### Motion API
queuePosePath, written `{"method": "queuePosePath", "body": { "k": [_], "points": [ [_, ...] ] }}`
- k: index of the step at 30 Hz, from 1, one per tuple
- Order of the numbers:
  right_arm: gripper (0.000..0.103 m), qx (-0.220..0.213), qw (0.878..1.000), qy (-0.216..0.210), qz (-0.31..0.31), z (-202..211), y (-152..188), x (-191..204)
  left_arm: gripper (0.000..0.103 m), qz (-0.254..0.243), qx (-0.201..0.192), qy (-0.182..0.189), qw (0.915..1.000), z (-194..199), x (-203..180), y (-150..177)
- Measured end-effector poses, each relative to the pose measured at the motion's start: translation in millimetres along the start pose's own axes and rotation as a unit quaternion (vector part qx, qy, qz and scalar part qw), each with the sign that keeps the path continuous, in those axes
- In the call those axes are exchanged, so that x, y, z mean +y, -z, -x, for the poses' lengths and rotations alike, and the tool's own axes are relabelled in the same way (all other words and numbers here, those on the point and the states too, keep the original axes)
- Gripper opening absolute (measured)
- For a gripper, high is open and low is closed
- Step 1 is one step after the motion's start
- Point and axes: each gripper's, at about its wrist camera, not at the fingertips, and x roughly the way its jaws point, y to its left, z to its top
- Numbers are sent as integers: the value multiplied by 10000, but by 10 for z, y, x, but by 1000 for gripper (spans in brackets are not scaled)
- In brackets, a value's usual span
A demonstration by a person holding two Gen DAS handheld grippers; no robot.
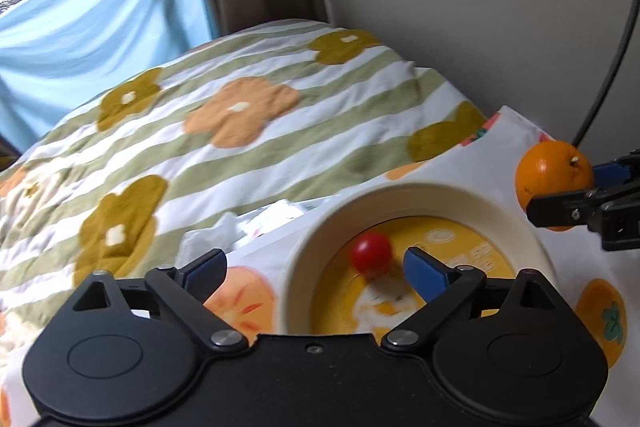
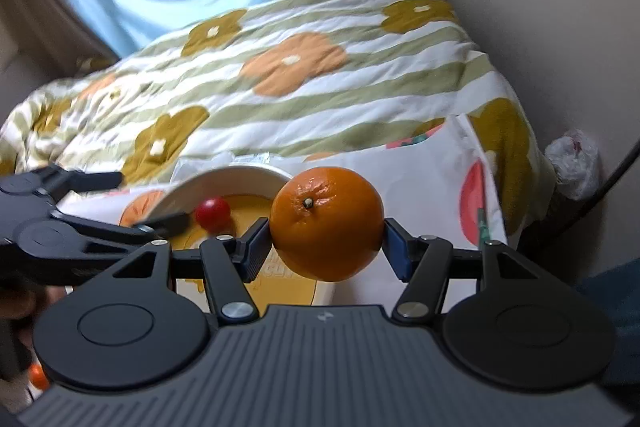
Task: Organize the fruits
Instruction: 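Carry the tomato and orange into the duck bowl and open both tools, then withdraw both tools from the bowl back over the fruits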
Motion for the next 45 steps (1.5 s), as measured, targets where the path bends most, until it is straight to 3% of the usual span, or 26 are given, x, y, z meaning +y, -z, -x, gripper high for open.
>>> {"method": "queuePosePath", "body": {
  "k": [11,20,21,23,25,34,45],
  "points": [
    [75,118,9908,-348,1306,-436,31,429,99,260,212,-229,9992,154,183,205],
    [78,145,9875,-342,1530,-584,48,504,99,496,176,-409,9978,234,281,291],
    [81,41,9879,-321,1520,-564,35,505,99,514,170,-427,9976,246,281,299],
    [103,-151,9881,-237,1513,-502,13,507,99,539,158,-443,9974,277,277,311],
    [103,-295,9888,-180,1452,-437,12,494,99,575,153,-449,9972,313,265,324],
    [103,-196,9940,-194,1060,-143,34,362,99,616,8,-629,9961,561,147,321],
    [103,-318,9935,-191,1080,553,221,423,99,1143,-508,-1067,9864,1356,-24,577]
  ]
}}
